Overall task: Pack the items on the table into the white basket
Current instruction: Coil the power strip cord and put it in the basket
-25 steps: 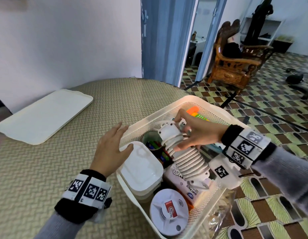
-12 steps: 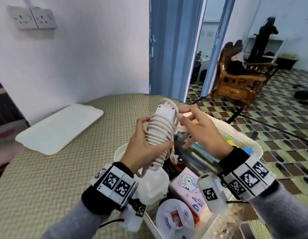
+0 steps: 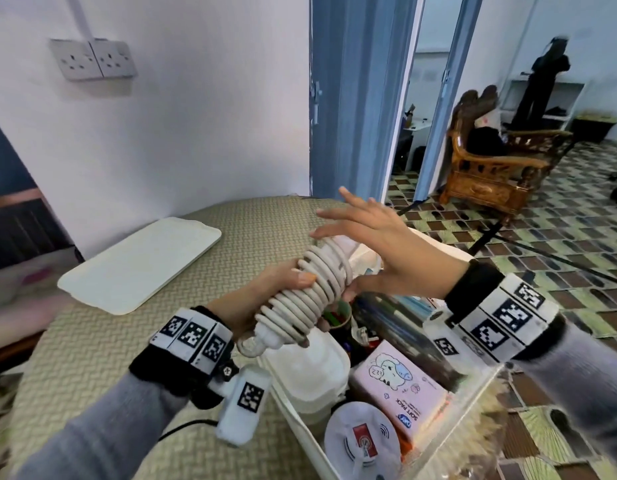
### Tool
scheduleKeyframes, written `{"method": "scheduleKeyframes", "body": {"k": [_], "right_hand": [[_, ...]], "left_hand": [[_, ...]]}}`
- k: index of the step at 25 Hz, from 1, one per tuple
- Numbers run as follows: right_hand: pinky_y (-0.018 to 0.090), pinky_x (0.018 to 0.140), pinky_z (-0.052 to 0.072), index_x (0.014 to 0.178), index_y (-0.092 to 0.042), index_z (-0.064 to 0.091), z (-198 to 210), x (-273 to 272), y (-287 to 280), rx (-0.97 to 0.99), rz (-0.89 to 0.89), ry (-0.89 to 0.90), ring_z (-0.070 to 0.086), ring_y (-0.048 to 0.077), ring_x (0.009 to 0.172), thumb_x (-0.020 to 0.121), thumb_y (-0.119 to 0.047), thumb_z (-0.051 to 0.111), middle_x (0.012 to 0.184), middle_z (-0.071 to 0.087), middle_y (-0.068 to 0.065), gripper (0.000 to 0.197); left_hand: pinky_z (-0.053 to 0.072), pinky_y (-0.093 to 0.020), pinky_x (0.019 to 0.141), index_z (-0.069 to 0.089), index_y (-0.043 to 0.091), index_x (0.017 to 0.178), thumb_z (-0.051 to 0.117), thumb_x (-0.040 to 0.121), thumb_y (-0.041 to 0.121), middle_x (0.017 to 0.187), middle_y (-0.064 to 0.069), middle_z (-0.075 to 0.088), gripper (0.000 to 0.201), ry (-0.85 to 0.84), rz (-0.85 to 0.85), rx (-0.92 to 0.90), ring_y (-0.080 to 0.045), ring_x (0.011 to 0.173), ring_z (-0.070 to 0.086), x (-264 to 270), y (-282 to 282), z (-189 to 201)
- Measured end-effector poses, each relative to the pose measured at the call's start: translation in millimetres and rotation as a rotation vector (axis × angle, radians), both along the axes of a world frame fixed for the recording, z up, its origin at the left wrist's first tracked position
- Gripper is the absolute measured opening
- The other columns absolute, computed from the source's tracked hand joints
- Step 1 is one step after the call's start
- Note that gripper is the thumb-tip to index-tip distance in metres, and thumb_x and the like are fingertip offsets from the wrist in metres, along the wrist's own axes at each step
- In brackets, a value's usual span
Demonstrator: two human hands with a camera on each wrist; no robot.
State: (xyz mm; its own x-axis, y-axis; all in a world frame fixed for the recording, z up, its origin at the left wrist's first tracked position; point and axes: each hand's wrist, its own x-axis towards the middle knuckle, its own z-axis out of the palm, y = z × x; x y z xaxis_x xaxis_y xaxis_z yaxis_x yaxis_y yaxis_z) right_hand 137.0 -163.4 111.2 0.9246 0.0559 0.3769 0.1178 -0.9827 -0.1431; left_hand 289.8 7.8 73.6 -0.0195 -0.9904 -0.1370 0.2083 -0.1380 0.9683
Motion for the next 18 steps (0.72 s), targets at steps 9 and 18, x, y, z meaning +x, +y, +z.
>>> {"method": "scheduleKeyframes", "body": {"k": [9, 18], "right_hand": [[0.017, 0.061, 0.047, 0.111, -0.014, 0.059, -12.9, -2.9, -1.5, 0.630, -0.057, 0.057, 0.060, 0.002, 0.073, 0.075, -0.033, 0.078, 0.092, 0.063, -0.005, 0.045], [0.023, 0.067, 0.045, 0.098, -0.019, 0.059, -43.5, 19.2, -8.2, 0.971, -0.215, -0.128, 0.056, 0.005, 0.072, 0.077, -0.045, 0.065, 0.083, 0.056, -0.006, 0.035]], "left_hand": [[0.054, -0.027, 0.069, 0.068, 0.023, 0.105, 0.058, 0.078, 0.058, 0.090, -0.002, 0.071, 0.045, -0.601, 0.064, 0.047, -0.024, 0.080, 0.067, 22.0, 2.0, 35.4], [0.048, -0.031, 0.068, 0.053, 0.016, 0.126, 0.047, 0.061, 0.086, 0.090, 0.001, 0.065, 0.096, -1.797, 0.576, -0.372, -0.018, 0.077, 0.062, -15.5, -29.9, -16.6]]}}
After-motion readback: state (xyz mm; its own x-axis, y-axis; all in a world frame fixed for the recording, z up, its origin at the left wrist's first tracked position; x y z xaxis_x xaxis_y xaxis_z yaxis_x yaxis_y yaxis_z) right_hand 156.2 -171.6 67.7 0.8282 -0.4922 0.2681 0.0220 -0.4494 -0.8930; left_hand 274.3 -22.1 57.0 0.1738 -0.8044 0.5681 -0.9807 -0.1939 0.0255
